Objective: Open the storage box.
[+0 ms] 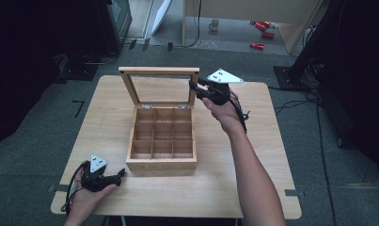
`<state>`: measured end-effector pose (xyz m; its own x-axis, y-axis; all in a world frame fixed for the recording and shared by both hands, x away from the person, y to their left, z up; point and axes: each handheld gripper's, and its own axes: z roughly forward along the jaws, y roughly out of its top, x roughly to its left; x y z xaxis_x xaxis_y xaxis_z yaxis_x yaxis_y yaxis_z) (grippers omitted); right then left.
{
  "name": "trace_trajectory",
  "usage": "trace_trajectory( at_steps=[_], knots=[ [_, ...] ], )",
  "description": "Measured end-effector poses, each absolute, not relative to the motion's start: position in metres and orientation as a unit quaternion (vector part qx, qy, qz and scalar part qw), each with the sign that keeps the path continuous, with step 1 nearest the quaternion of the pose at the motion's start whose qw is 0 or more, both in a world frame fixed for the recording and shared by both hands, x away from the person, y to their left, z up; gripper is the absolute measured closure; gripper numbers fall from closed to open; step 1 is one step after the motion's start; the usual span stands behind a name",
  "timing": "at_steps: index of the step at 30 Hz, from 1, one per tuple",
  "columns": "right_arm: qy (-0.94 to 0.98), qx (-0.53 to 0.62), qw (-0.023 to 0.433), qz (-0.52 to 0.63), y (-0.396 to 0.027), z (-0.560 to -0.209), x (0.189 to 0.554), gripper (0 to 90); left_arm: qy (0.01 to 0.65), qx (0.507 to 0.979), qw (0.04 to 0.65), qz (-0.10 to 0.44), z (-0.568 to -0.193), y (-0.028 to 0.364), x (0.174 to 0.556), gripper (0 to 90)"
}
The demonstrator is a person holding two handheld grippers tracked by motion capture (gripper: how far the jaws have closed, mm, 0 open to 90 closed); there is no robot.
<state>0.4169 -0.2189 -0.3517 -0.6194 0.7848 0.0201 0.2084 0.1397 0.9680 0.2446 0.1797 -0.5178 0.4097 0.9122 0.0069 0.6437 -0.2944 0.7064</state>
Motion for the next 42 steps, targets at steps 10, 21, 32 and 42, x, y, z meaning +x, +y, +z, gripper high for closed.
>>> trace_trajectory(
  at_steps=[10, 21, 32, 42],
  knots=[
    [0.707, 0.379, 0.252, 0.542, -0.216, -0.345, 0.442, 67.5, 0.500, 0.777, 0.318, 0.211, -0.518, 0.179, 0.245, 12.9],
    [0.688, 0.441, 0.222, 0.532, -0.212, -0.343, 0.477, 67.4, 0.500, 0.778, 0.318, 0.211, -0.518, 0.179, 0.245, 12.9],
    [0.668, 0.485, 0.218, 0.522, -0.205, -0.348, 0.498, 67.1, 0.500, 0.778, 0.318, 0.211, -0.518, 0.179, 0.245, 12.9],
    [0.660, 0.501, 0.218, 0.516, -0.202, -0.348, 0.501, 66.8, 0.500, 0.778, 0.318, 0.211, -0.518, 0.179, 0.245, 12.9]
  ],
)
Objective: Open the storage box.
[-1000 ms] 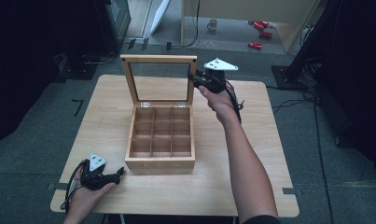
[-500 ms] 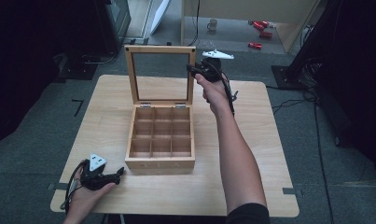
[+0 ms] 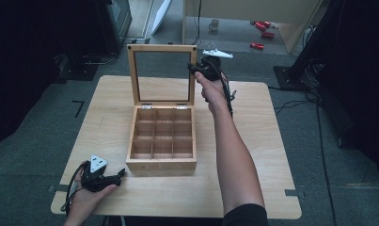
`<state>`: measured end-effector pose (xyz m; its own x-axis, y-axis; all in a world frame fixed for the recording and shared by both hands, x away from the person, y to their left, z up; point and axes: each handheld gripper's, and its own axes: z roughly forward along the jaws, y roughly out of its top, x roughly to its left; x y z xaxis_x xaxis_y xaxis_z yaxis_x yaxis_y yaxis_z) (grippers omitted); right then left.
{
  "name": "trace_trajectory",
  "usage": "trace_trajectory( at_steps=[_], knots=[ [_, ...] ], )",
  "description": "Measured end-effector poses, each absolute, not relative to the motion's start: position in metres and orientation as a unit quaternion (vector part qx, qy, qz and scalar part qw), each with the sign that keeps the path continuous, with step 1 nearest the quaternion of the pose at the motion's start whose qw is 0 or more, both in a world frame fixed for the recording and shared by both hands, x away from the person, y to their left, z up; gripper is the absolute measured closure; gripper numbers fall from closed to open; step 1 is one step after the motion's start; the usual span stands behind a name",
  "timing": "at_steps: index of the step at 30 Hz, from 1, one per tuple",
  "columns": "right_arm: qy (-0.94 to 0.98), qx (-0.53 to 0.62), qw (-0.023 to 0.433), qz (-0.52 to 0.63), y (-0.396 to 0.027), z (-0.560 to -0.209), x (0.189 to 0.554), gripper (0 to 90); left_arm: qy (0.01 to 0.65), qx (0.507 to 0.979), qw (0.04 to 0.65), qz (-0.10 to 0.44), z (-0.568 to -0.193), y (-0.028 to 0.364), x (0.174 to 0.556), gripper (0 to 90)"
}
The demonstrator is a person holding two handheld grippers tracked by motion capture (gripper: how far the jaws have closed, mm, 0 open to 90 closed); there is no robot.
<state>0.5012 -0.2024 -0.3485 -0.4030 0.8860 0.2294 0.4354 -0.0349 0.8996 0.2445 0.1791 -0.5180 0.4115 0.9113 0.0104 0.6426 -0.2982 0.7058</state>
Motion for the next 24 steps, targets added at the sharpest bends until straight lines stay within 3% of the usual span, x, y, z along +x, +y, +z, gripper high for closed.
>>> trace_trajectory(
  at_steps=[3, 5, 15, 24],
  knots=[
    [0.660, 0.500, 0.210, 0.520, -0.204, -0.347, 0.500, 65.0, 0.500, 0.777, 0.318, 0.211, -0.518, 0.179, 0.245, 12.8],
    [0.654, 0.509, 0.207, 0.520, -0.205, -0.346, 0.498, 50.4, 0.500, 0.778, 0.318, 0.211, -0.518, 0.179, 0.245, 12.8],
    [0.670, 0.504, 0.220, 0.499, -0.215, -0.336, 0.472, 2.5, 0.500, 0.777, 0.319, 0.210, -0.518, 0.179, 0.244, 12.7],
    [0.686, 0.489, 0.234, 0.486, -0.232, -0.345, 0.439, 0.0, 0.500, 0.778, 0.318, 0.211, -0.518, 0.179, 0.244, 12.7]
  ],
)
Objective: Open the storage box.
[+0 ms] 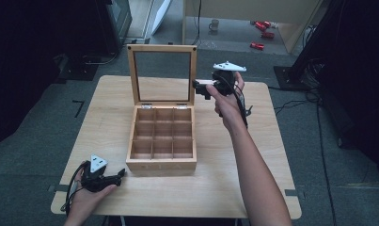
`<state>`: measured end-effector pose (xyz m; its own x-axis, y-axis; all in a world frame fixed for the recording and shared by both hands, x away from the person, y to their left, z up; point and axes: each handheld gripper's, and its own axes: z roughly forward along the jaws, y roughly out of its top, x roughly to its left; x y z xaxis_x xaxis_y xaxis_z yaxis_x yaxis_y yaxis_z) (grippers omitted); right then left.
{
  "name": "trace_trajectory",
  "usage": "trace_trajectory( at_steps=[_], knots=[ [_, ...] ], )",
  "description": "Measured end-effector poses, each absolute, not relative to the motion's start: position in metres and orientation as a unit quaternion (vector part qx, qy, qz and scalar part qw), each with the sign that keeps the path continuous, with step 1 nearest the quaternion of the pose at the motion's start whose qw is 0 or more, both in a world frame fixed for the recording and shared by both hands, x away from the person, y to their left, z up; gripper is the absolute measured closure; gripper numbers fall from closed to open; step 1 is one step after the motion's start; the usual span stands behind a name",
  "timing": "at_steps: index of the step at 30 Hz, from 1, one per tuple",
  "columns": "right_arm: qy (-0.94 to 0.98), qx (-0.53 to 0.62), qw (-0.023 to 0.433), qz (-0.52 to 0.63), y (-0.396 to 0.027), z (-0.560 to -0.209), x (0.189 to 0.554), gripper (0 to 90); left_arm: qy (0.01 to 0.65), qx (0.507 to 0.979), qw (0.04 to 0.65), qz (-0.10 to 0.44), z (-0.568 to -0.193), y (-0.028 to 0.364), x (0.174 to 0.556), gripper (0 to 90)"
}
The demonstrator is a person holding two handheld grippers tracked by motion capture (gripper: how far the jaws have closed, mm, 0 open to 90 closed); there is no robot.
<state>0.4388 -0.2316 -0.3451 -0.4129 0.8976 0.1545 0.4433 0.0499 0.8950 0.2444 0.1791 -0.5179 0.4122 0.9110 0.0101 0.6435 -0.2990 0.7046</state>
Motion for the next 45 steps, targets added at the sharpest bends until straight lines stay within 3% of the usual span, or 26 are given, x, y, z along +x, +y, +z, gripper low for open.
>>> trace_trajectory(
  at_steps=[23, 45],
  knots=[
    [0.674, 0.517, 0.251, 0.463, -0.315, -0.398, 0.338, 0.0, 0.500, 0.778, 0.318, 0.211, -0.518, 0.179, 0.244, 12.8],
    [0.663, 0.568, 0.239, 0.426, -0.365, -0.463, 0.281, 0.0, 0.500, 0.778, 0.317, 0.212, -0.518, 0.179, 0.244, 12.8]
  ],
)
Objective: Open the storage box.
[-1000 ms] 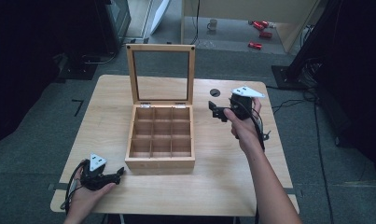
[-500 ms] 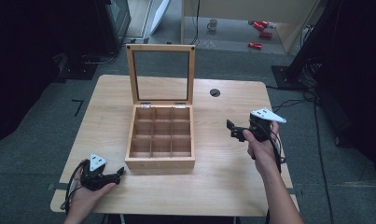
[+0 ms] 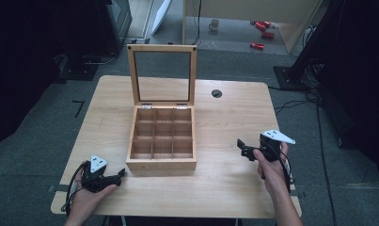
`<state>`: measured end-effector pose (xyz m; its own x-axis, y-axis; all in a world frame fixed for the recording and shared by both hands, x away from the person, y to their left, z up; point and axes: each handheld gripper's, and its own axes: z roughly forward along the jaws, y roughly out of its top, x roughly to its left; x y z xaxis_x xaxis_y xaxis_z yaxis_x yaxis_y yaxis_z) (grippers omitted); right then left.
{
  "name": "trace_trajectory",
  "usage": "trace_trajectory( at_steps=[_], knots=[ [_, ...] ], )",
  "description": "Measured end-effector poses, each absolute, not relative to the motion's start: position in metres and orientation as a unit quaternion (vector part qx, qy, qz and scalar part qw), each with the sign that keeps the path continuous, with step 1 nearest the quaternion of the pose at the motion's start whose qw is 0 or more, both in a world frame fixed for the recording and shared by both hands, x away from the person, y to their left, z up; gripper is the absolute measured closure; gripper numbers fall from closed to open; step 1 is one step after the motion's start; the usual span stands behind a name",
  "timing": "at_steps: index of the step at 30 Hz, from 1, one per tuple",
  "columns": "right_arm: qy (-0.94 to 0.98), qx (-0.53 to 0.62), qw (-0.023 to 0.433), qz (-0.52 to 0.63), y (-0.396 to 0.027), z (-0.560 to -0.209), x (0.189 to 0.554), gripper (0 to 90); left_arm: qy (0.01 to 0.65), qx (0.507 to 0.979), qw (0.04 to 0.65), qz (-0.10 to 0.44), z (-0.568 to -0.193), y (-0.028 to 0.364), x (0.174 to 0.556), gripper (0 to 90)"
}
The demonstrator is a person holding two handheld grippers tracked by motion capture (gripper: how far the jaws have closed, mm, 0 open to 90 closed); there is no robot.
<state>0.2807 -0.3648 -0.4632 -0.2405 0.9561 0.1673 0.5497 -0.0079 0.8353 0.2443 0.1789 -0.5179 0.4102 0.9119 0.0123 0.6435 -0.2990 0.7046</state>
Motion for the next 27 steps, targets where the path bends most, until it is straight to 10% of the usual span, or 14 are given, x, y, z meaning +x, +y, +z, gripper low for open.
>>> trace_trajectory(
  at_steps=[27],
  knots=[
    [0.667, 0.619, 0.215, 0.353, -0.409, -0.519, 0.223, 0.0, 0.500, 0.777, 0.317, 0.212, -0.518, 0.179, 0.244, 12.9]
  ],
)
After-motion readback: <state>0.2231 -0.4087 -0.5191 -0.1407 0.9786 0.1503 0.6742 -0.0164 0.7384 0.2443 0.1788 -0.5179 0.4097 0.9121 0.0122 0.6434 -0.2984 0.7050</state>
